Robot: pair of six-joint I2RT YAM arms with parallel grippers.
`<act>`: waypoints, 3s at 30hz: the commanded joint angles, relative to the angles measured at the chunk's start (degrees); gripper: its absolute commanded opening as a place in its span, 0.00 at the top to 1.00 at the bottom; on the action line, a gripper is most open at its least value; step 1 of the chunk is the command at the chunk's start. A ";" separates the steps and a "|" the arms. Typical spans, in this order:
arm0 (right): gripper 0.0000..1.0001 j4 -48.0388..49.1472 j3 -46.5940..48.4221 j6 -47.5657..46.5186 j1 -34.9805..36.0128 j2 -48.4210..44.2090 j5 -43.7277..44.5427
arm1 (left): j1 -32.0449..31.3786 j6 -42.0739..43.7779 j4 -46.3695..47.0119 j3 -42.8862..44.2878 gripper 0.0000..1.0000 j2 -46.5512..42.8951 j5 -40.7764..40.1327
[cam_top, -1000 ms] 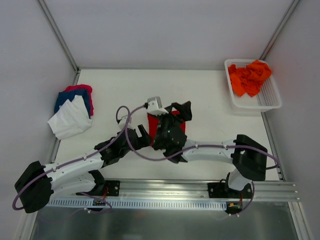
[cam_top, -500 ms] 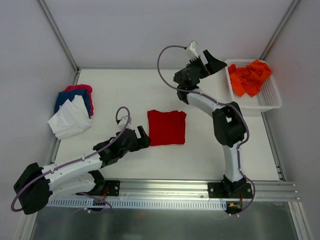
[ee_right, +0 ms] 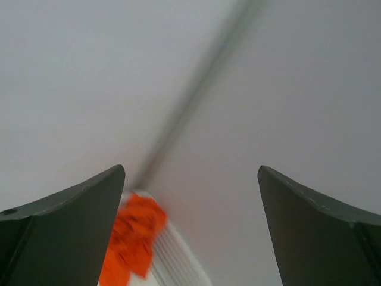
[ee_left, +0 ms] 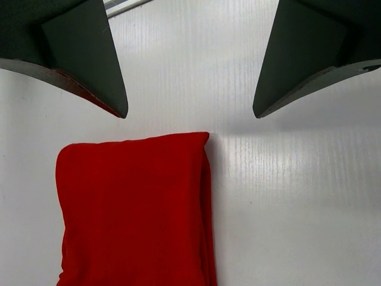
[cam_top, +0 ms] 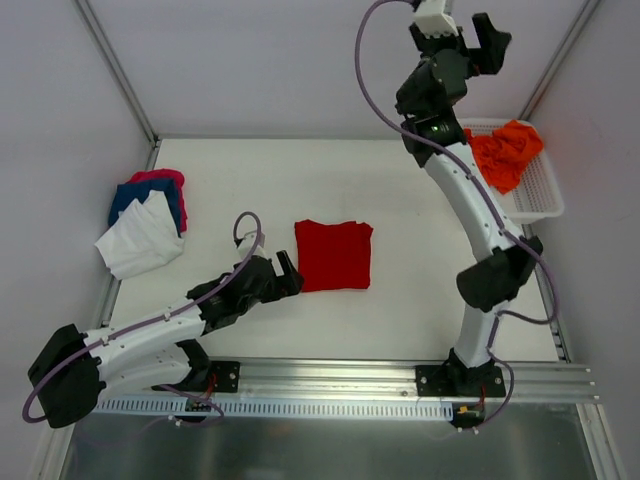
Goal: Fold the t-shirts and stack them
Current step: Fold the tshirt
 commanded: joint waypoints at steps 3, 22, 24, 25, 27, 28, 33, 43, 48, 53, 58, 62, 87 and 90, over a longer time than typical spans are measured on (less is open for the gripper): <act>0.01 -45.47 2.11 33.03 3.23 -13.87 -59.95 | 0.52 0.80 -0.60 3.62 0.12 2.38 0.46; 0.01 -35.75 -75.80 91.30 -14.29 -44.34 -90.27 | 7.46 10.45 6.77 -3.40 0.10 -5.96 8.63; 0.01 -36.37 -80.28 91.64 -12.60 -51.55 -88.48 | 9.83 11.16 10.28 -3.67 0.10 -3.95 11.79; 0.01 -36.80 -83.96 91.73 -12.07 -53.48 -88.04 | 10.79 11.77 11.86 -4.11 0.10 -2.81 13.45; 0.01 -38.56 -87.58 90.77 -12.15 -58.67 -85.07 | 13.16 12.04 18.36 -5.51 0.11 0.96 18.80; 0.00 -40.57 -88.47 90.59 -12.07 -60.34 -84.26 | 13.87 11.87 21.34 -6.30 0.11 2.29 21.35; 0.01 -41.47 -94.71 92.17 -12.07 -69.39 -82.77 | 18.44 10.03 37.16 -11.91 0.11 10.71 30.33; 0.01 -24.26 -109.13 100.77 -12.15 -67.84 -85.92 | 23.54 1.59 71.42 -16.59 0.12 28.74 42.54; 0.00 -19.68 -110.89 101.22 -11.98 -64.58 -85.49 | 25.57 -6.40 86.47 -15.01 0.13 42.80 49.23; 0.01 -13.81 -111.77 102.62 -12.07 -62.29 -85.22 | 26.36 -11.87 99.94 -13.52 0.14 55.65 52.66; 0.01 -7.64 -111.86 103.94 -11.89 -56.51 -86.80 | 26.53 -7.92 95.31 -14.40 0.14 50.93 51.61; 0.01 4.37 -112.12 107.37 -11.10 -47.11 -88.73 | 26.53 -5.72 89.06 -13.78 0.14 46.87 51.53; 0.01 46.69 -106.06 119.77 2.08 -4.20 -90.85 | 26.53 -4.39 82.01 -10.70 0.15 44.57 52.67; 0.01 46.08 -105.18 119.42 2.96 -4.90 -91.37 | 26.53 -4.65 82.80 -10.70 0.15 45.19 52.76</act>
